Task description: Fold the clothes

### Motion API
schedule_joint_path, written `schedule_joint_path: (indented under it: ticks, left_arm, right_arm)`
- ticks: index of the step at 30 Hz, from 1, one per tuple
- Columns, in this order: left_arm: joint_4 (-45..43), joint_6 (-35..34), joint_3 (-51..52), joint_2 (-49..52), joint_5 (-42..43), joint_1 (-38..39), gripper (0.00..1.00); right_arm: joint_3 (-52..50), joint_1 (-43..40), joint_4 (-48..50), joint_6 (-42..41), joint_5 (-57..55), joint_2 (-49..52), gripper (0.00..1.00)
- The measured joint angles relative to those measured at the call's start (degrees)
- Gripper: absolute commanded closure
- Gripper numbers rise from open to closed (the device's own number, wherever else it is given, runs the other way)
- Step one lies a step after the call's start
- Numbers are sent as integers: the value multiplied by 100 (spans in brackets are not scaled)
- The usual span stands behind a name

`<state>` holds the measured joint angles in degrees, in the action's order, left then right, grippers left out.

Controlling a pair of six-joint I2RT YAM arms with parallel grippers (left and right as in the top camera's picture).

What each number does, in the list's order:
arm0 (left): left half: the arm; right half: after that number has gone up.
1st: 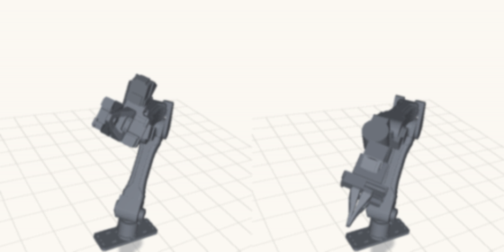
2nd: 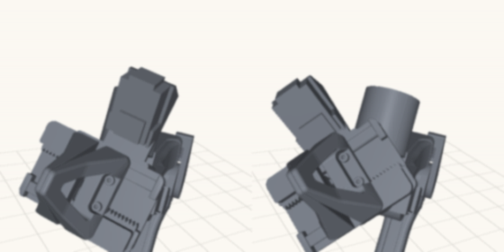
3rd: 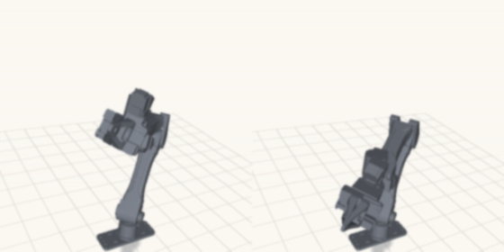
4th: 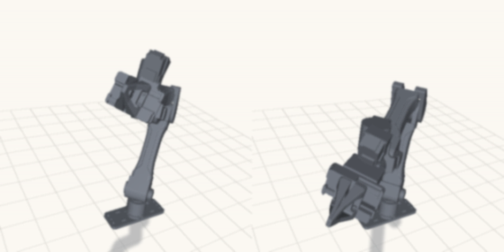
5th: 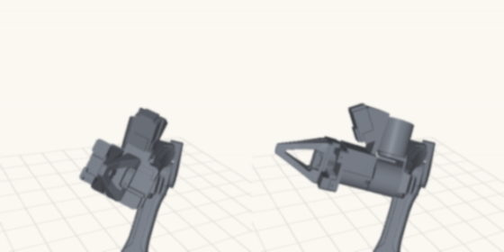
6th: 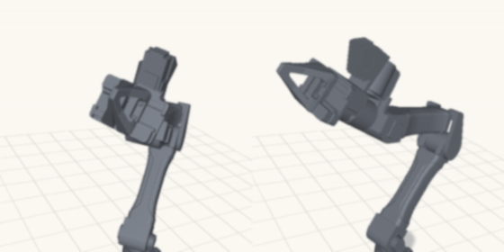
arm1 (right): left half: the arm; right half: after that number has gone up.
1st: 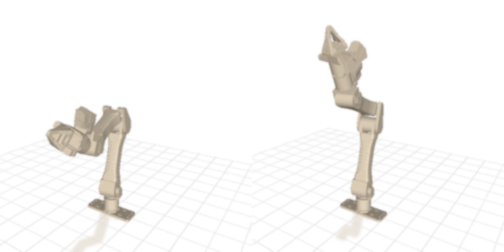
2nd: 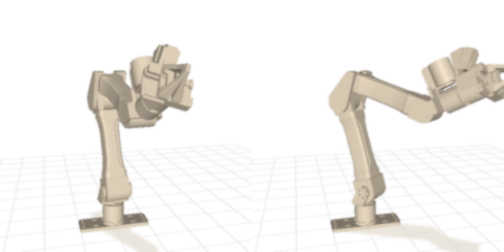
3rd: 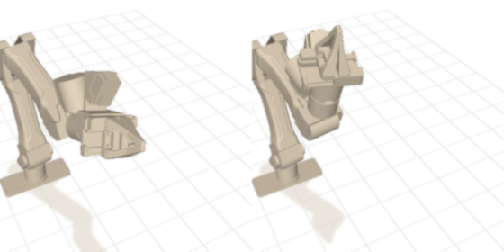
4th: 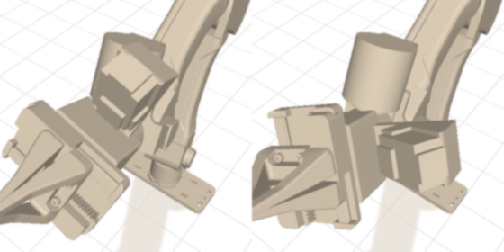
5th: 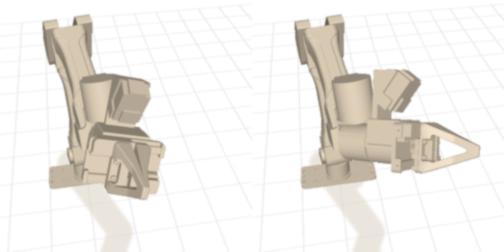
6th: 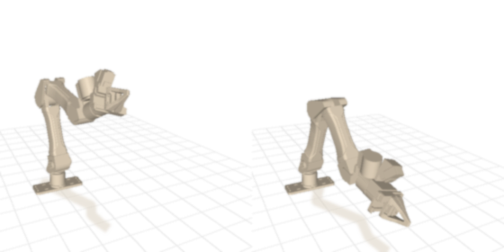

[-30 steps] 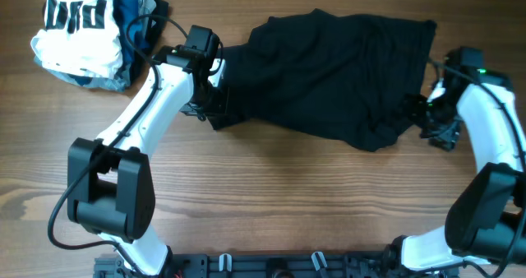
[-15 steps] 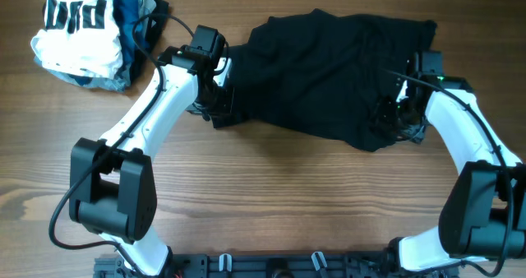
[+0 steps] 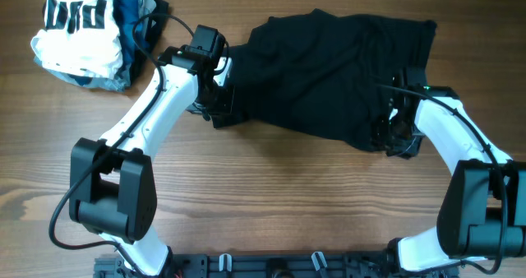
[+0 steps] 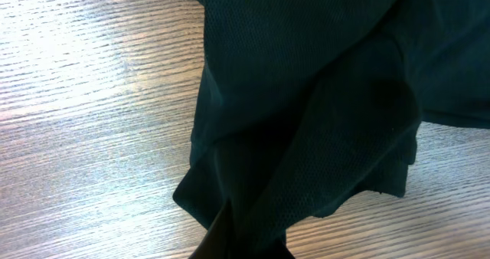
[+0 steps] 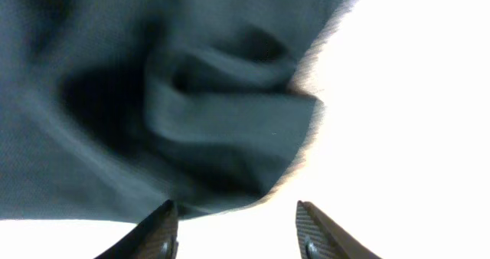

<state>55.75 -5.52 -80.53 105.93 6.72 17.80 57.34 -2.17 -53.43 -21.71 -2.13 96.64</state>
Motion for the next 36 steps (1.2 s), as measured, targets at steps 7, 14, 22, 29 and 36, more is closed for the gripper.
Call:
schedule_joint_path:
  ticks: [7, 14, 22, 29, 36]
  left_arm:
    - [0, 0, 0, 0, 0, 0, 96]
    - [-2, 0, 0, 0, 0, 0, 96]
    - [-26, 0, 0, 0, 0, 0, 96]
    - [-205, 0, 0, 0, 2, -7, 96]
    - [20, 0, 0, -98, 20, -179, 96]
  right_arm:
    - [-155, -2, 164, -389, -315, 0, 47]
    - [-450, -2, 953, -575, -374, 0, 78]
    - [-470, -2, 1602, -660, 33, 4, 96]
    - [-2, -63, 592, -638, 63, -179, 96]
    - [739, -619, -737, -503, 50, -1467, 96]
